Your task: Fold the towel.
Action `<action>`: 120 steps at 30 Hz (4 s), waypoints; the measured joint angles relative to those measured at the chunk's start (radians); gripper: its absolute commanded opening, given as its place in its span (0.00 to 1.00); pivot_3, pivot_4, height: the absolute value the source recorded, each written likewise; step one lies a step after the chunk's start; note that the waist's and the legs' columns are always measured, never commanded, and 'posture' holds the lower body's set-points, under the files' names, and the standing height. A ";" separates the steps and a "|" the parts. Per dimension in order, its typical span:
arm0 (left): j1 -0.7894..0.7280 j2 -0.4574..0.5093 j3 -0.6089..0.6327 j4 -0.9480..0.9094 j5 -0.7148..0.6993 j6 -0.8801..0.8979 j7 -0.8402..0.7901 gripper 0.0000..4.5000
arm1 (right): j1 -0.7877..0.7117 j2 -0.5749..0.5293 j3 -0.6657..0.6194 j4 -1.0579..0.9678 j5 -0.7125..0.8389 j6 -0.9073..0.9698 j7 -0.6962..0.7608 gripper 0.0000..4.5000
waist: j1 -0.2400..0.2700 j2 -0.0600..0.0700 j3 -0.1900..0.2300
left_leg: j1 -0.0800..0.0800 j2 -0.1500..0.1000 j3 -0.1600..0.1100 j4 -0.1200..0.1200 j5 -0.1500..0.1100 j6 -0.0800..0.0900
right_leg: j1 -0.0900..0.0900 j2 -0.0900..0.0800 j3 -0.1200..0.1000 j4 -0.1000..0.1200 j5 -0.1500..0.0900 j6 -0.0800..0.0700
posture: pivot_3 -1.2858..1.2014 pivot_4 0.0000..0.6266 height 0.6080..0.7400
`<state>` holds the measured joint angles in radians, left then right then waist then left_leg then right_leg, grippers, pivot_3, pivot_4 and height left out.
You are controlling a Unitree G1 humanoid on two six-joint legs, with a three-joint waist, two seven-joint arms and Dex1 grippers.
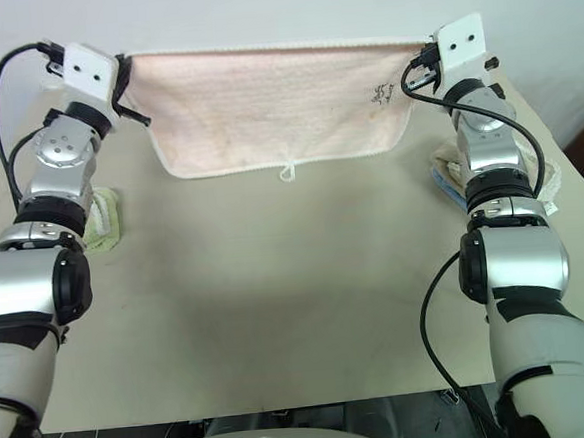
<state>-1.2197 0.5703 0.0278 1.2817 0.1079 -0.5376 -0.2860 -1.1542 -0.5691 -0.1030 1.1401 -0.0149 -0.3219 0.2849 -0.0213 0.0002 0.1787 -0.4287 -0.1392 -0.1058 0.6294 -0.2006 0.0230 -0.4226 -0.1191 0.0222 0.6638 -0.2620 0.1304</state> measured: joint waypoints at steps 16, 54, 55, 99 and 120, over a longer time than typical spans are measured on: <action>0.328 0.037 0.113 -0.100 -0.195 -0.015 -0.583 0.00 | 0.406 -0.079 -0.028 -0.495 0.265 0.385 0.637 0.00 | -0.025 0.000 0.000 | -0.004 0.000 -0.001 0.003 -0.001 0.001 | -0.004 0.000 0.000 0.002 0.000 0.001 | 0.52 0.24 0.91; 1.132 0.334 0.266 -0.909 -0.623 0.603 -1.306 0.00 | 0.993 -0.572 -0.040 -0.973 0.623 0.671 1.325 0.00 | -0.018 0.002 0.000 | 0.002 0.010 0.004 0.001 -0.003 -0.002 | 0.004 0.001 -0.001 -0.015 -0.003 -0.006 | 0.52 0.24 0.91; 1.145 0.334 0.266 -0.910 -0.623 0.603 -1.311 0.00 | 1.005 -0.584 -0.033 -0.979 0.633 0.664 1.326 0.00 | -0.018 0.002 0.000 | 0.002 0.010 0.004 0.000 -0.003 -0.002 | 0.003 0.001 0.000 -0.015 -0.004 -0.007 | 0.52 0.24 0.91; 0.765 0.219 0.144 -0.517 -0.440 0.411 -1.145 0.00 | 0.663 -0.346 0.087 -0.720 0.378 0.557 1.103 0.00 | 0.007 0.002 0.000 | 0.002 0.014 0.017 0.000 -0.003 0.000 | -0.002 0.001 0.001 -0.012 -0.003 -0.006 | 0.52 0.24 0.91; 0.757 0.204 0.194 -0.497 -0.447 0.357 -1.093 1.00 | 0.683 -0.343 -0.032 -0.703 0.402 0.679 1.062 1.00 | 0.008 0.002 0.000 | 0.002 0.014 0.017 0.001 -0.003 0.000 | -0.001 0.001 0.001 -0.012 -0.003 -0.006 | 0.52 0.24 0.91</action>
<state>-0.4630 0.7739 0.2216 0.7843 -0.3387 -0.1802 -1.3786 -0.4710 -0.9123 -0.1350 0.4371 0.3873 0.3569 1.3469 -0.0129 0.0017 0.1786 -0.4264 -0.1253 -0.0885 0.6303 -0.2040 0.0229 -0.4240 -0.1186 0.0230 0.6521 -0.2648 0.1248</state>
